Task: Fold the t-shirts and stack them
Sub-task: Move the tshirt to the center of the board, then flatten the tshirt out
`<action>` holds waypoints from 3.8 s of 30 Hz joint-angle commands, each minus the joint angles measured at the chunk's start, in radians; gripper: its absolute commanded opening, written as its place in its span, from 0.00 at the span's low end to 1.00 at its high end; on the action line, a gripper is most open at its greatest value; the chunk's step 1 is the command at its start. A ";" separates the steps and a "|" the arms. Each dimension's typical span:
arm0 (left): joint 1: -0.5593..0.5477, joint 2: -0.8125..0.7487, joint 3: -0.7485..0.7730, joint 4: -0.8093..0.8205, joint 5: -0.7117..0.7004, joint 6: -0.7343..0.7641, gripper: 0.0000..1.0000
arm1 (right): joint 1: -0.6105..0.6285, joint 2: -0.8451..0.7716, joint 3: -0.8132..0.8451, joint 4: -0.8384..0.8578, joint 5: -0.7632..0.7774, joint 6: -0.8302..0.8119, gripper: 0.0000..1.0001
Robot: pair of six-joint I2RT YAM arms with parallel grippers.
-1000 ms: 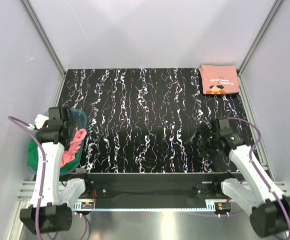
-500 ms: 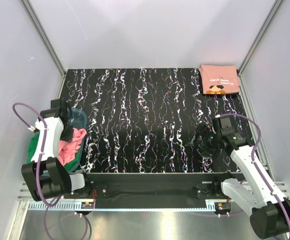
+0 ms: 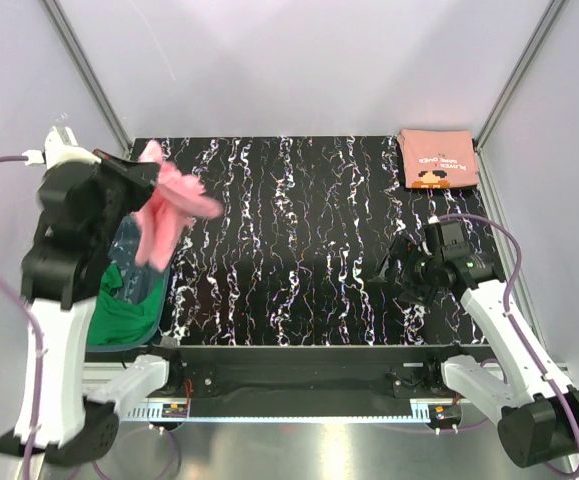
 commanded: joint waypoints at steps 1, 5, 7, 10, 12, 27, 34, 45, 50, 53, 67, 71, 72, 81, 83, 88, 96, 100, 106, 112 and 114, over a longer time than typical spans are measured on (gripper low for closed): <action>-0.084 -0.060 -0.045 0.295 0.309 0.116 0.00 | -0.002 0.033 0.079 -0.004 -0.009 -0.043 1.00; -0.280 -0.080 -0.069 0.308 0.371 0.128 0.00 | -0.002 0.072 0.154 -0.044 -0.026 -0.076 1.00; -0.326 -0.111 -0.141 0.360 0.382 0.118 0.00 | -0.002 0.075 0.172 -0.055 -0.033 -0.089 1.00; -0.345 -0.134 -0.311 0.362 0.426 0.029 0.54 | -0.002 0.079 0.200 -0.060 -0.021 -0.093 1.00; -0.348 -0.155 -0.446 0.362 0.440 -0.045 0.69 | -0.002 0.089 0.217 -0.058 -0.032 -0.099 1.00; -0.368 -0.174 -0.799 0.232 0.478 -0.002 0.58 | 0.184 0.431 0.137 0.100 -0.349 -0.132 0.86; -0.373 -0.293 -0.798 0.165 0.330 -0.028 0.49 | 0.484 0.608 0.264 0.112 -0.118 -0.151 0.81; -0.374 -0.585 -0.804 0.024 0.106 -0.122 0.40 | 0.636 0.969 0.505 0.000 0.149 -0.300 0.61; -0.374 -0.565 -0.787 0.033 0.112 -0.108 0.42 | 0.637 0.962 0.501 0.016 0.137 -0.312 0.24; -0.376 -0.543 -0.749 0.016 0.095 -0.074 0.43 | 0.637 0.841 0.536 -0.039 0.181 -0.288 0.11; -0.376 -0.274 -0.692 0.364 0.359 0.162 0.99 | 0.639 0.443 1.221 -0.306 0.205 -0.330 0.00; -0.377 -0.175 -0.643 0.460 0.478 0.269 0.99 | 0.637 0.445 1.321 -0.320 0.157 -0.347 0.00; -0.377 -0.165 -0.637 0.487 0.533 0.297 0.99 | 0.639 0.442 1.328 -0.307 0.160 -0.346 0.00; -0.780 -0.115 -0.609 0.352 0.194 0.556 0.99 | 0.637 0.489 1.478 -0.314 0.238 -0.281 0.00; -0.909 -0.103 -0.649 0.377 0.108 0.533 0.99 | 0.639 0.509 1.510 -0.331 0.235 -0.269 0.00; -1.038 0.019 -0.776 0.535 -0.011 0.503 0.99 | 0.637 0.506 1.550 -0.371 0.220 -0.240 0.00; -1.045 0.139 -0.824 0.571 -0.210 0.441 0.97 | 0.637 0.412 1.504 -0.340 0.184 -0.185 0.00; -1.046 0.092 -0.913 0.618 -0.213 0.429 0.99 | 0.637 0.374 1.475 -0.326 0.186 -0.149 0.00; -1.046 0.170 -0.968 0.820 -0.134 0.435 0.99 | 0.637 0.339 1.447 -0.282 0.177 -0.088 0.00; -1.038 0.331 -0.921 0.954 -0.046 0.434 0.62 | 0.637 0.334 1.476 -0.291 0.180 -0.045 0.00; -1.034 0.333 -0.908 0.949 -0.025 0.429 0.38 | 0.637 0.327 1.483 -0.299 0.197 -0.043 0.00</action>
